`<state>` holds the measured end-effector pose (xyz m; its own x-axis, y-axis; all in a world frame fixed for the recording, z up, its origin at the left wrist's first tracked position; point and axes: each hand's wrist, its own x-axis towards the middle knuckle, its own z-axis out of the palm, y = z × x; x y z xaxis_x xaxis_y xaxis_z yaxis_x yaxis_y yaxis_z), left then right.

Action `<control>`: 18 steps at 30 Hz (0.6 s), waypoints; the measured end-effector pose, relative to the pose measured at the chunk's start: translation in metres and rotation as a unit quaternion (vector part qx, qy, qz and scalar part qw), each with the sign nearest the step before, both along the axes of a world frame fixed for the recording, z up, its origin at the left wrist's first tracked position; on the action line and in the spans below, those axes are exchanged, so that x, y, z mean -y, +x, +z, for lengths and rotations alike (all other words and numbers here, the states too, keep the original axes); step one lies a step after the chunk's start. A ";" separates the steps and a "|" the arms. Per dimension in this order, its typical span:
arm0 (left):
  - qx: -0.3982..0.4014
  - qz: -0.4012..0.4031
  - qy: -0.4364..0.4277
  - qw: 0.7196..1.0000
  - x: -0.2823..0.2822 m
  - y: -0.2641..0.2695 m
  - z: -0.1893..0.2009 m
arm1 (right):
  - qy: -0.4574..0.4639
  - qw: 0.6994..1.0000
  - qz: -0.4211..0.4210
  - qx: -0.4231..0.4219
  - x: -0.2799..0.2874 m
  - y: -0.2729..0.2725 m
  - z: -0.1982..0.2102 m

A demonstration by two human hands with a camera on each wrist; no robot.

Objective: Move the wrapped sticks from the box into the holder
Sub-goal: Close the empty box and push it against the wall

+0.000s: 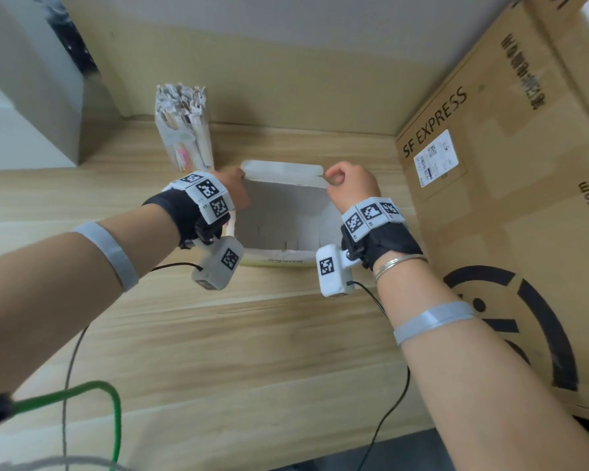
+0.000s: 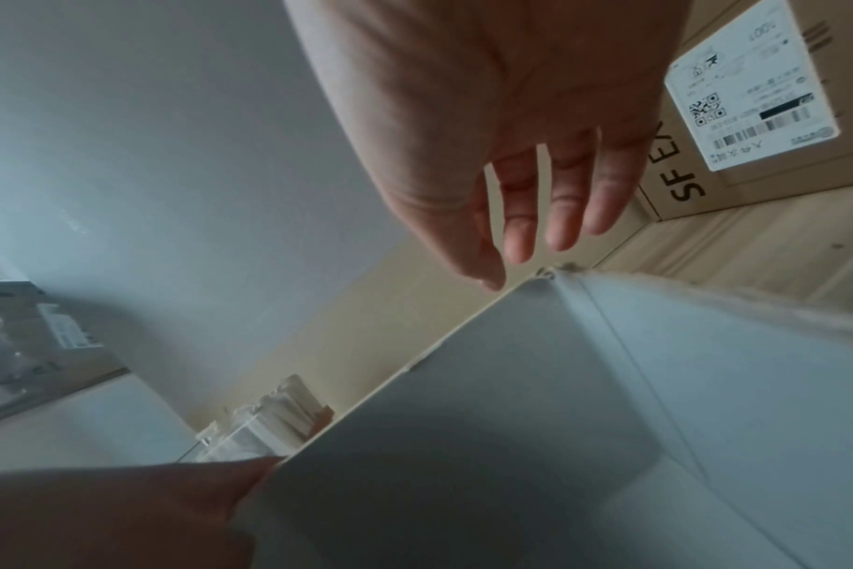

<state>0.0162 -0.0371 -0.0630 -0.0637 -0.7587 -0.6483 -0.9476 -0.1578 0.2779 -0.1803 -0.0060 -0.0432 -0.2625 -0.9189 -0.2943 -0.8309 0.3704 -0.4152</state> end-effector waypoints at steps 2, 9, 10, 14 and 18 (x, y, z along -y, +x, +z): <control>0.000 0.013 0.008 1.000 -0.001 0.009 -0.004 | 0.020 1.000 -0.013 0.000 -0.001 0.003 -0.004; -0.024 0.051 -0.002 0.998 -0.005 0.025 -0.012 | 0.096 0.993 -0.054 0.049 -0.005 0.009 -0.019; -0.013 0.045 -0.006 0.999 -0.006 0.026 -0.013 | 0.109 0.990 -0.060 0.061 -0.006 0.008 -0.019; 0.008 0.047 -0.012 0.999 -0.007 0.025 -0.012 | 0.096 0.991 -0.060 0.074 -0.007 0.001 -0.009; -0.016 0.053 -0.016 0.998 -0.005 0.025 -0.015 | 0.042 0.997 -0.032 0.048 -0.004 -0.006 0.009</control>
<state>0.0408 -0.0324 -0.0783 -0.0026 -0.7830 -0.6220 -0.9168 -0.2465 0.3141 -0.1861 -0.0023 -0.0346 -0.2877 -0.8720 -0.3961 -0.7625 0.4588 -0.4561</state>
